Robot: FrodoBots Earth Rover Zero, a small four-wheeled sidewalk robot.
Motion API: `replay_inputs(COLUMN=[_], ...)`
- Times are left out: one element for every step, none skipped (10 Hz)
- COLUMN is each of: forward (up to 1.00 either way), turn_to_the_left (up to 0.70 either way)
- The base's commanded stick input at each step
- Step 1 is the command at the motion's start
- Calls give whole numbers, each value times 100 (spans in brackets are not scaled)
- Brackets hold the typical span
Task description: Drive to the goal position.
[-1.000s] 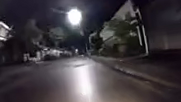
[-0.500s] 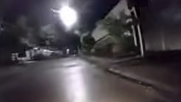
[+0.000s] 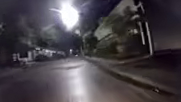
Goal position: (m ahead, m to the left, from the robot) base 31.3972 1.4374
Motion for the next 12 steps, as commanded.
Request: replay_inputs(forward=[70, 70, 70, 70, 70, 70, 70, 70, 70, 70, 70, 70], turn_to_the_left=[0, 0, 0, 0, 0, 0, 0, 0, 0, 0, 0, 0])
